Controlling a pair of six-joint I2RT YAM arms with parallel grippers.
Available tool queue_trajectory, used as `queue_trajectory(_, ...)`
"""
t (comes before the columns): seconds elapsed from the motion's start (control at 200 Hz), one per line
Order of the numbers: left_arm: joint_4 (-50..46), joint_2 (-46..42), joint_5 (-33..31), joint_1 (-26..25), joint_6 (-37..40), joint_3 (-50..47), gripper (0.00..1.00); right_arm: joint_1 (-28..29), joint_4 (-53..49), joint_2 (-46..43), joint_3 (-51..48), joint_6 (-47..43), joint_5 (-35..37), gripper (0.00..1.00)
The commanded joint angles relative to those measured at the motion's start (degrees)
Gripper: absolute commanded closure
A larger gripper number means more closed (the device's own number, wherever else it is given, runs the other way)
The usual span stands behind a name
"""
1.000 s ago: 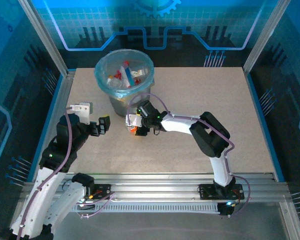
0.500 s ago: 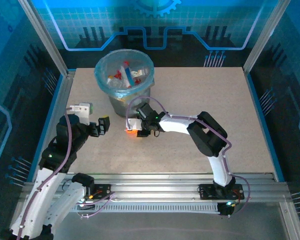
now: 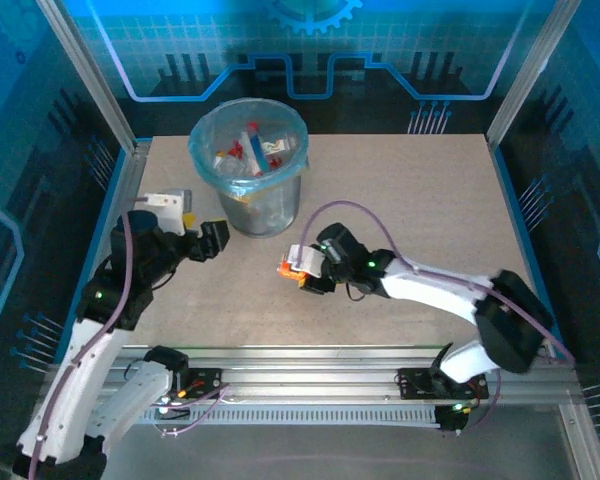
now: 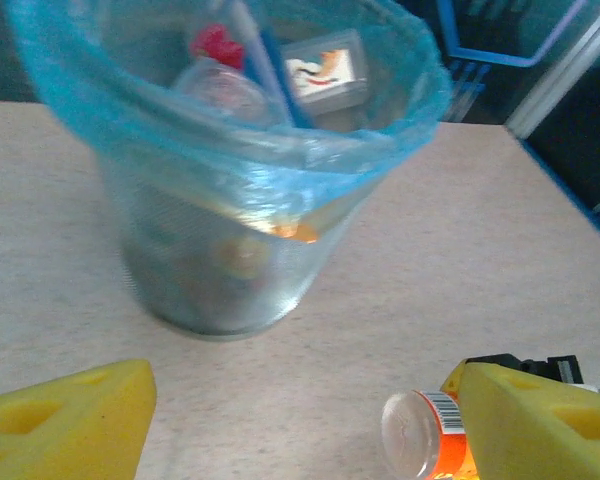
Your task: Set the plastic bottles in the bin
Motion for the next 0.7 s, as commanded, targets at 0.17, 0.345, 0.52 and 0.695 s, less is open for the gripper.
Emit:
queue_trajectory(0.17,18.9,14.1,7.6,-14.9,-5.5,3.7,0.15,-3.3,4.6,-24.7,-11.2,14.1,1.5,0.54)
queue_trajectory(0.345,30.5,24.3,17.7,-18.6,-12.7,7.0,0.15,-7.3,2.9,-35.1,-13.8,17.5,0.3,0.54)
queue_trajectory(0.52,41.7,29.2,24.7,-20.6,-17.5,7.0,0.12,-10.1,-0.1,-42.8,-14.4,21.1,-3.8,0.53)
queue_trajectory(0.695,48.3,32.7,30.6,-21.4,-22.0,6.9,0.12,-10.3,-1.6,-48.4,-16.0,24.3,-7.5,0.52)
